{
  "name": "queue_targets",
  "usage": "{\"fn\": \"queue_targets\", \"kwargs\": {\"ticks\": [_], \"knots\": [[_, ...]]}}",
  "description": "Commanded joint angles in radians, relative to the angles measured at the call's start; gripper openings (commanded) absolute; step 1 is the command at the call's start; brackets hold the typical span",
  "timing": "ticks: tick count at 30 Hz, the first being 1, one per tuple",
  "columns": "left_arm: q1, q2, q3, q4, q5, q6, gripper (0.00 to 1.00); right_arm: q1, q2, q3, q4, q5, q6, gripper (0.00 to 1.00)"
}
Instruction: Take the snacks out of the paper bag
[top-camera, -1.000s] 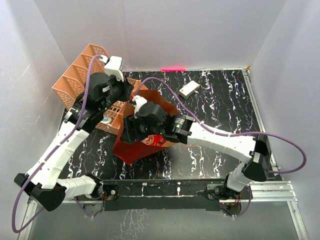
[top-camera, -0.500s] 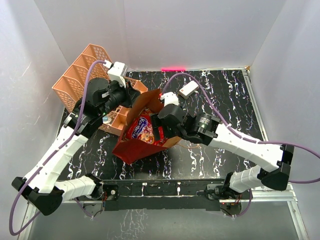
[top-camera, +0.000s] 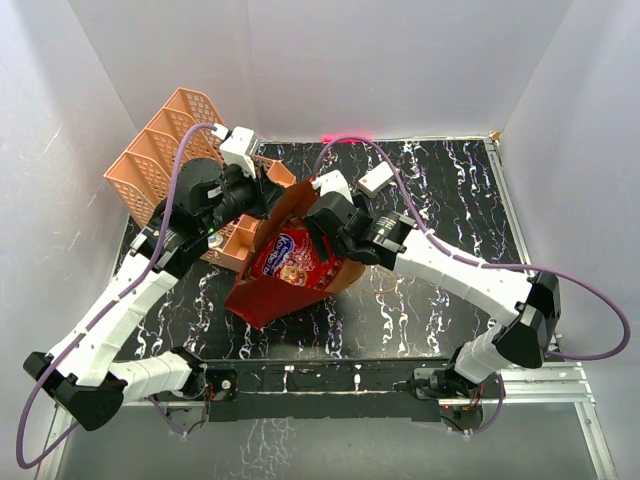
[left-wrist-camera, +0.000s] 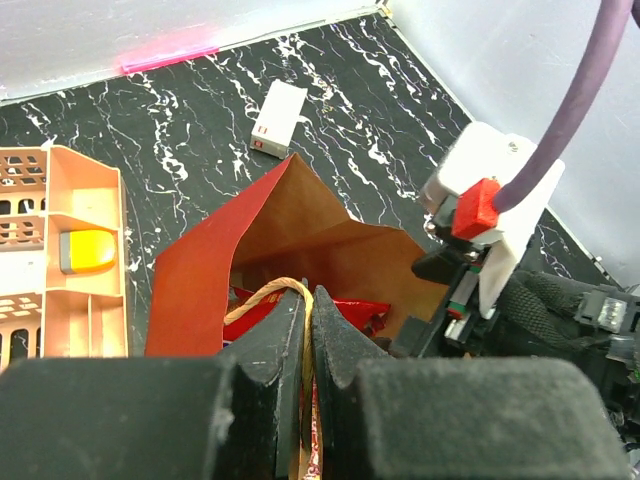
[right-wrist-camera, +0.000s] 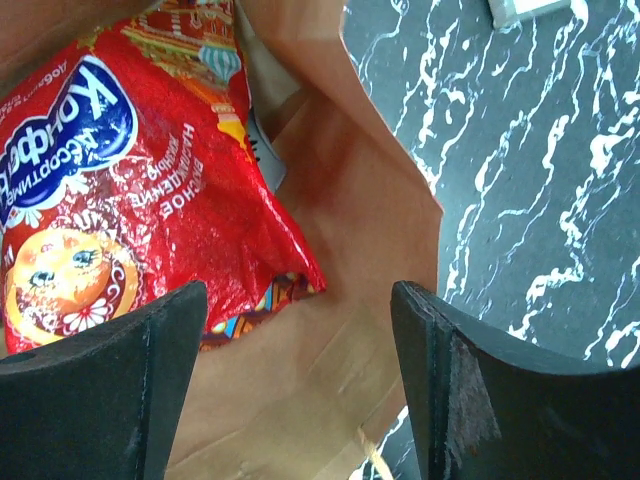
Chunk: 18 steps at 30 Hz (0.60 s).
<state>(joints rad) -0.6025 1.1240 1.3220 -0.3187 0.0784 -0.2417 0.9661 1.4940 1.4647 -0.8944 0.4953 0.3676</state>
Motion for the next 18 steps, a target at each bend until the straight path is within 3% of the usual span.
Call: {"fn": "queue_targets", "kwargs": {"ticks": [1,18], "knots": [[-0.014,-0.028,0.002,0.053,0.000,-0.019,0.03,-0.006,0.019,0.001,0.172,0.037,-0.121,0.76],[-0.052,-0.024,0.028,0.035,-0.081,0.001,0.03,-0.007,0.146,-0.119,0.301,0.008,-0.132,0.66]]}}
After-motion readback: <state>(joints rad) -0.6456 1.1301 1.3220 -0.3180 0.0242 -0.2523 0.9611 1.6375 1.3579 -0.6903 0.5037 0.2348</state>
